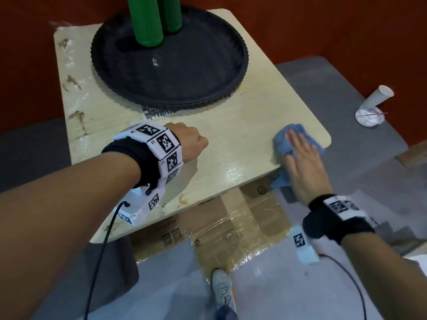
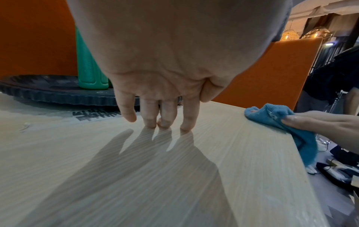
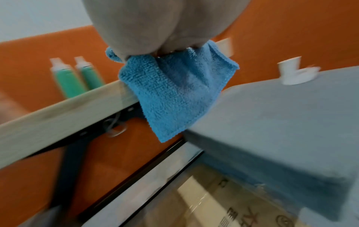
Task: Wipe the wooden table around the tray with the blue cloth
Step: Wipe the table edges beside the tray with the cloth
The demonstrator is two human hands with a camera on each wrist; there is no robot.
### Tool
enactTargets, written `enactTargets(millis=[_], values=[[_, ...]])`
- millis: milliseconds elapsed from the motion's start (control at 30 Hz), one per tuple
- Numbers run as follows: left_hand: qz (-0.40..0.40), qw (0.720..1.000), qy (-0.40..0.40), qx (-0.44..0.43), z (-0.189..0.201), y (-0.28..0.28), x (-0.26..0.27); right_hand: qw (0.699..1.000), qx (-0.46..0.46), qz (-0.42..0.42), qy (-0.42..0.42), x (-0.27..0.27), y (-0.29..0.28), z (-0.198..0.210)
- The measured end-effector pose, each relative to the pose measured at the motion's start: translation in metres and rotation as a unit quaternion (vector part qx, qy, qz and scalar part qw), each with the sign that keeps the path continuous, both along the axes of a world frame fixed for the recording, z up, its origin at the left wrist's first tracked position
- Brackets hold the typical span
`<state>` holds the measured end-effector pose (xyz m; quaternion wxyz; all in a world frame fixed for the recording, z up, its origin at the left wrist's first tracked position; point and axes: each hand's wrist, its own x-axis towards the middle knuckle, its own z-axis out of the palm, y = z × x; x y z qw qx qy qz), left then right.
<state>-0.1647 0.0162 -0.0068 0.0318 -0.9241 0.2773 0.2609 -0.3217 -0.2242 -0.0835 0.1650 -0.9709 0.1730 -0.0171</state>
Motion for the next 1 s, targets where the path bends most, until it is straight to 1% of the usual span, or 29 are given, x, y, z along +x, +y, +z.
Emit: enactTargets(millis=[67,133,167,200,267,300,333,367,400,467,567,633,700,767,867,1000], values=[[0.000,1.000,0.000,0.000,0.000,0.000,-0.001,0.999,0.023,-0.044,-0.005,0.005,-0.014,0.003],[0.000,1.000,-0.002,0.000,0.000,0.000,-0.001,0.997,0.027,-0.073,-0.008,0.007,0.008,0.004],[0.000,1.000,-0.005,0.002,0.000,0.000,-0.002,0.998,0.019,-0.068,-0.002,0.004,0.029,0.004],[0.000,1.000,-0.008,0.002,0.000,0.000,-0.002,0.999,0.002,-0.046,0.007,-0.001,0.058,0.005],[0.001,1.000,-0.006,0.006,0.002,0.000,-0.002,0.999,-0.024,0.038,0.019,-0.011,0.120,0.009],[-0.001,1.000,-0.003,0.008,0.004,0.000,-0.002,0.996,-0.018,0.082,0.026,-0.016,0.146,0.007],[-0.003,1.000,0.002,0.012,0.005,0.000,-0.002,0.992,-0.006,0.120,0.035,-0.019,0.163,0.006],[-0.004,1.000,0.006,0.015,0.006,0.000,-0.001,0.988,-0.002,0.151,0.035,-0.021,0.169,0.005],[-0.007,1.000,0.007,0.017,0.005,0.000,-0.001,0.986,-0.012,0.166,0.029,-0.019,0.161,0.005],[-0.009,1.000,0.002,0.010,0.003,0.003,0.000,0.989,-0.027,0.144,0.013,-0.014,0.122,0.006],[0.003,1.000,0.007,-0.012,-0.001,0.010,-0.002,0.999,-0.008,0.034,-0.005,-0.003,0.053,0.008],[0.008,0.999,0.021,-0.028,-0.001,0.017,-0.008,1.000,0.004,-0.009,-0.015,0.003,0.038,0.004],[-0.006,0.998,0.022,-0.052,0.002,0.027,-0.016,0.999,0.015,-0.037,-0.036,0.006,0.051,-0.002],[-0.037,0.997,0.019,-0.071,0.002,0.039,-0.022,0.997,0.018,-0.049,-0.052,0.005,0.074,-0.005],[-0.064,0.994,0.022,-0.085,-0.003,0.058,-0.029,0.998,0.019,-0.025,-0.047,-0.001,0.112,-0.004],[-0.070,0.993,0.015,-0.091,-0.016,0.071,-0.041,0.999,0.014,0.007,-0.039,-0.005,0.173,0.000]])
